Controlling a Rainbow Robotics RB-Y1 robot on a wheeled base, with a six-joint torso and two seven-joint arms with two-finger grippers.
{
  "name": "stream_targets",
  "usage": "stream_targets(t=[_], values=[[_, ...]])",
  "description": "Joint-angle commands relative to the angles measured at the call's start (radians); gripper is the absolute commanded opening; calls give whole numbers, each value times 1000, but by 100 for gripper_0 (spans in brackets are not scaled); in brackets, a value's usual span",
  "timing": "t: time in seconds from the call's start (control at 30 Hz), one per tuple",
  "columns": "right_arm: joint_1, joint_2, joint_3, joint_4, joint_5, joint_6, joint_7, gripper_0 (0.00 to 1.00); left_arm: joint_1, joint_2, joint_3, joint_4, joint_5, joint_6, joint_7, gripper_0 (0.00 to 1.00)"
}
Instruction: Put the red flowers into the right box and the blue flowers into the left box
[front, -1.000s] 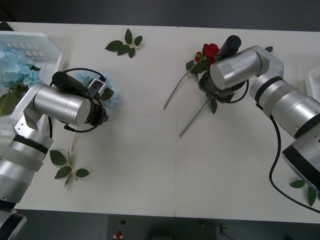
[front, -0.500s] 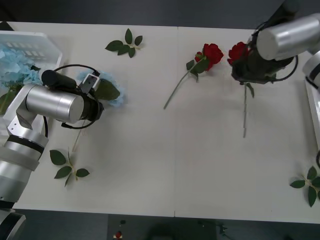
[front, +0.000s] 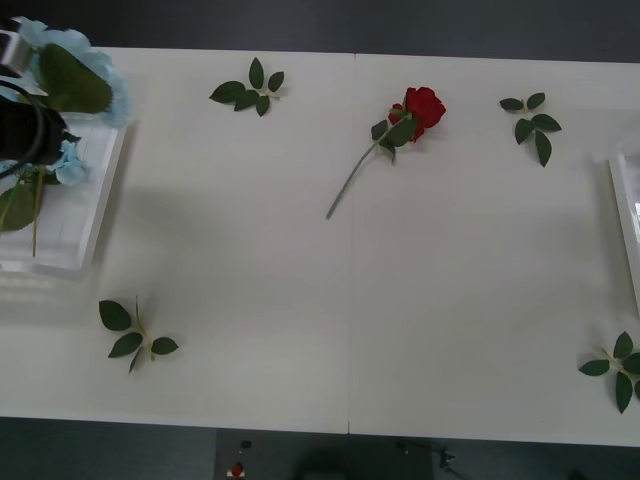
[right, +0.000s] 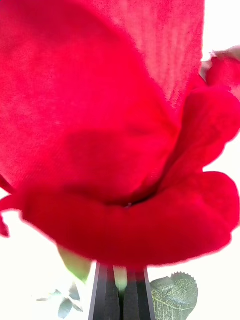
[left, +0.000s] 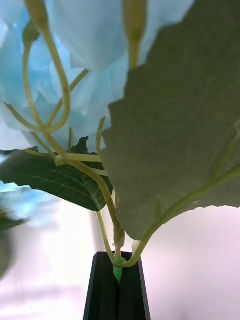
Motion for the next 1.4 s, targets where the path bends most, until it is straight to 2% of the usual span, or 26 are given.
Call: stream_targets(t=[0.03, 0.1, 0.13, 0.2, 0.23, 0.37, 0.4, 0.43, 0.47, 0.5, 0.57, 0.67, 0.7, 0.77, 0.83, 0.87, 0.93, 1.07, 1.17, 1.3, 1.4], values=[[49, -30, 9, 41, -68, -44, 47, 0, -26, 133, 112, -49, 8, 47, 26, 0], [72, -33, 9, 50, -87, -95, 49, 1, -23, 170, 162, -41, -4, 70, 23, 0], [81, -33, 9, 50, -87, -120, 49, 24, -20, 184, 181, -30, -12, 72, 22, 0], [86, -33, 9, 50, -97, -138, 44, 87, -11, 207, 208, 5, -27, 62, 19, 0], [88, -33, 9, 50, -99, -139, 44, 99, -9, 210, 211, 17, -38, 56, 17, 0], [86, -31, -2, 51, -107, -139, 46, 100, 5, 213, 212, 95, -135, -33, 0, 0], [86, -31, -4, 51, -114, -138, 47, 100, 6, 213, 211, 109, -146, -48, -3, 1], [86, -30, -5, 45, -139, -130, 49, 100, 9, 213, 206, 134, -150, -74, -7, 7], [86, -25, -5, 33, -163, -118, 46, 100, 14, 213, 198, 151, -152, -97, -10, 14], [86, -11, -5, 10, -196, -98, 35, 100, 17, 213, 189, 171, -158, -131, -14, 33], [81, 36, -11, -48, -231, -77, -43, 100, 25, 213, 171, 204, -162, -189, -17, 60], [66, 144, -24, -168, -202, -95, -324, 100, 37, 213, 145, 241, -158, -261, -18, 74], [66, 167, -22, -203, -180, -107, -392, 100, 39, 213, 140, 246, -156, -269, -18, 76], [60, 243, -22, -355, -19, -143, -672, 100, 42, 213, 123, 253, -141, -281, -20, 79], [43, 345, -13, -507, 217, -126, -974, 100, 45, 213, 111, 253, -89, -280, -24, 81], [29, 406, -4, -553, 321, -103, -1122, 100, 46, 213, 103, 253, -49, -278, -30, 81], [0, 504, 16, -570, 435, -78, -1263, 100, 46, 211, 83, 253, 12, -278, -49, 82], [-64, 711, 41, -542, 706, 3, -1435, 100, 42, 199, 34, 230, 124, -280, -76, 82], [-98, 814, 41, -469, 795, 0, -1467, 100, 37, 171, 17, 224, 186, -278, -78, 82], [-156, 911, 41, -330, 878, -52, -1448, 100, 28, 125, -1, 224, 341, -275, -126, 82], [-216, 957, 41, -171, 907, -149, -1376, 100, 8, 67, -9, 258, 491, -275, -208, 82]])
